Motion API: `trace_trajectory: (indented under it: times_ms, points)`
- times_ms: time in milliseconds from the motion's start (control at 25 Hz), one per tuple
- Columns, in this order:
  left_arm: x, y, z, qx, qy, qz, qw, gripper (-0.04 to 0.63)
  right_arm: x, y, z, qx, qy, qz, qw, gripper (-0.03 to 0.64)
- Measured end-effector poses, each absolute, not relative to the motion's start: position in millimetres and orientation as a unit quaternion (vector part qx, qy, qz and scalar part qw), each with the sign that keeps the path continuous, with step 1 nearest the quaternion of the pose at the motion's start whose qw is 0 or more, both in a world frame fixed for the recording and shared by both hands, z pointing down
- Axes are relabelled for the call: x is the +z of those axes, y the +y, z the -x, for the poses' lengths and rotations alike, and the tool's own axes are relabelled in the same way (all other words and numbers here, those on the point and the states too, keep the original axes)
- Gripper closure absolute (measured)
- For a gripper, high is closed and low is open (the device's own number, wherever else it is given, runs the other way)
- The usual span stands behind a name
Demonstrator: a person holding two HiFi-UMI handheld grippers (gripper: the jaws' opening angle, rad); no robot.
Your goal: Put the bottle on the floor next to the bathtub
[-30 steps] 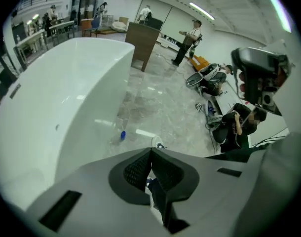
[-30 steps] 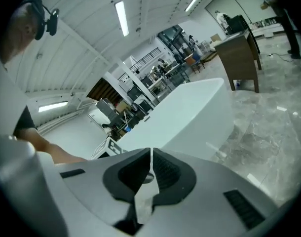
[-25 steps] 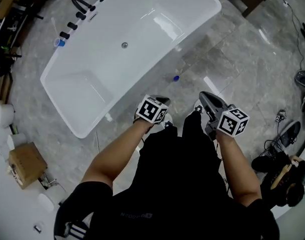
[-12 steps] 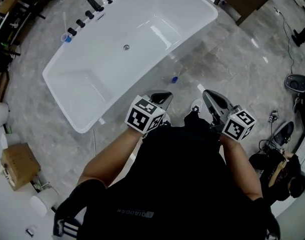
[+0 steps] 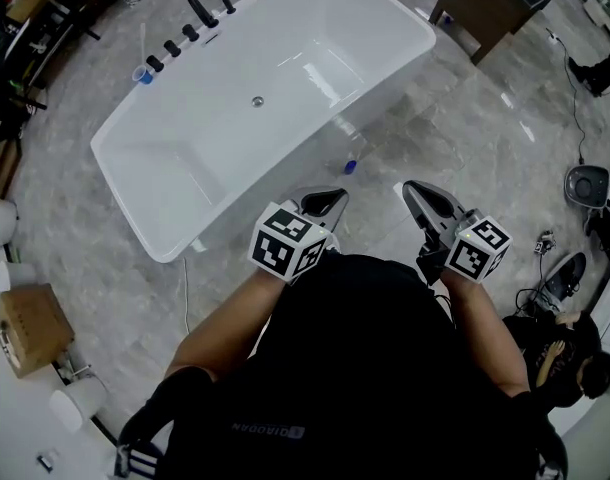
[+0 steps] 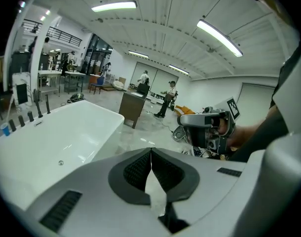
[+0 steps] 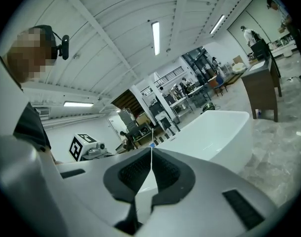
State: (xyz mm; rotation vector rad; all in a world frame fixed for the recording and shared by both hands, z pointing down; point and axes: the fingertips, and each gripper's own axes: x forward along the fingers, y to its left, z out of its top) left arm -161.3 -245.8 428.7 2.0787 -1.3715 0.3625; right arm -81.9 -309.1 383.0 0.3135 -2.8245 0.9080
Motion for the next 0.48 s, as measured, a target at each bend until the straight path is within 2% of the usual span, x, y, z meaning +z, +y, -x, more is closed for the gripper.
trace_trajectory:
  times_ms: [320, 480]
  points:
    - [420.1, -224.8, 125.9, 0.150, -0.546, -0.774, 0.284, 0.578, 380.2, -286.3, 39.8, 0.316, -0.941, -0.092, 0.080, 0.581]
    - [421.8, -206.4, 99.6, 0.132, -0.560, -0.760, 0.302, 0.578, 381.2, -269.8, 3.0, 0.317, -0.941, -0.097, 0.073, 0.581]
